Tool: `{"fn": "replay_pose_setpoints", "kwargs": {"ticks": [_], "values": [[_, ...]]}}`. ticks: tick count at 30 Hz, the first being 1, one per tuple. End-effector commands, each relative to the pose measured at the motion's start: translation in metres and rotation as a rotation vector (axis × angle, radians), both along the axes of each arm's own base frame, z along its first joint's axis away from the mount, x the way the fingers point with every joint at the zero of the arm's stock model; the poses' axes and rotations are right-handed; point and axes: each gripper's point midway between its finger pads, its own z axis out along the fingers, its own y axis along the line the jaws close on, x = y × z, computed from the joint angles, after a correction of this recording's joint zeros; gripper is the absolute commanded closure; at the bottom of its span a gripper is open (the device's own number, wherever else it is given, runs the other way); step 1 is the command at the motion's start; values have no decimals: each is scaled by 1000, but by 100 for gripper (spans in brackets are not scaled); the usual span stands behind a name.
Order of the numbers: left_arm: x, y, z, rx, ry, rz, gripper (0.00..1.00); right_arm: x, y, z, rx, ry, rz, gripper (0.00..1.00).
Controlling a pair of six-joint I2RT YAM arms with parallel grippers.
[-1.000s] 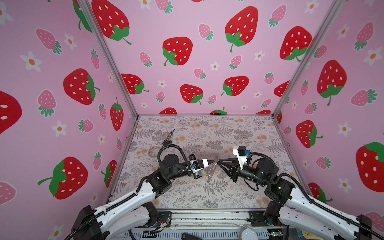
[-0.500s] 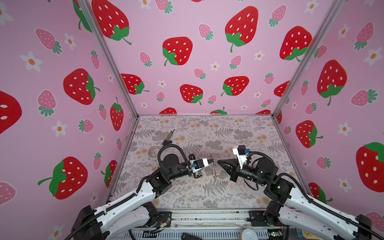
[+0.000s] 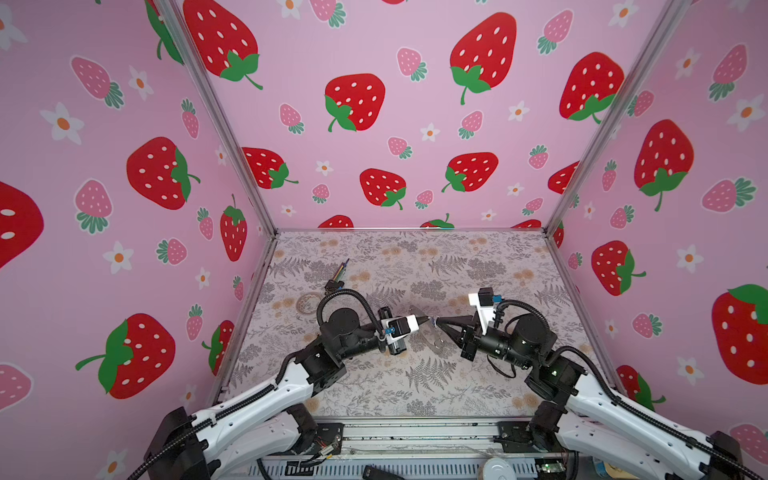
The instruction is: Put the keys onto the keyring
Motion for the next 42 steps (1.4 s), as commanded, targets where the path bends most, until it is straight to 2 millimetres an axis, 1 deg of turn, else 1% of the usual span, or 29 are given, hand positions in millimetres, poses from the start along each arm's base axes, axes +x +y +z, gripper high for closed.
{"fn": "replay_pose_setpoints", "kwargs": {"ticks": [1, 4, 10, 15, 18, 22, 25, 26, 28, 29, 31, 32, 34, 36, 39, 42], "values": [[1, 1, 23, -73, -63, 12, 100, 3, -1, -11, 12, 71, 5, 100], [1, 2, 24, -86, -62, 15, 100, 4, 0, -18, 13, 104, 22, 100], [-2, -1, 23, -102, -52, -19, 100, 2, 3, -20, 2, 105, 66, 100], [-5, -5, 25, -132, -33, -46, 100, -2, 10, -29, -15, 144, 123, 100], [-5, -6, 27, -146, -26, -60, 100, -4, 12, -31, -20, 150, 142, 100], [-7, -8, 28, -155, -14, -78, 100, -4, 12, -27, -14, 137, 151, 100], [-8, -9, 25, -172, 20, -90, 100, -7, 12, -24, -15, 120, 174, 100], [-8, -9, 23, -171, 32, -94, 100, -7, 12, -22, -26, 102, 176, 98], [-11, -7, 18, -158, 52, -106, 100, -5, 7, -15, -59, 42, 163, 83], [-12, -6, 16, -149, 58, -105, 100, -5, 4, -11, -84, -1, 151, 77], [-11, -3, 15, -147, 59, -98, 100, -4, -5, -3, -135, -97, 116, 69], [-11, -2, 15, -146, 61, -96, 100, -2, -11, 1, -159, -148, 83, 67], [-12, -1, 15, -145, 69, -106, 100, 0, -22, 9, -184, -223, 35, 66], [-14, -1, 15, -145, 80, -126, 100, -1, -28, 20, -182, -294, 10, 68], [-17, -3, 13, -143, 99, -151, 100, -6, -27, 29, -168, -346, 32, 71], [-20, -4, 13, -143, 110, -169, 100, -10, -21, 32, -175, -367, 80, 72]]}}
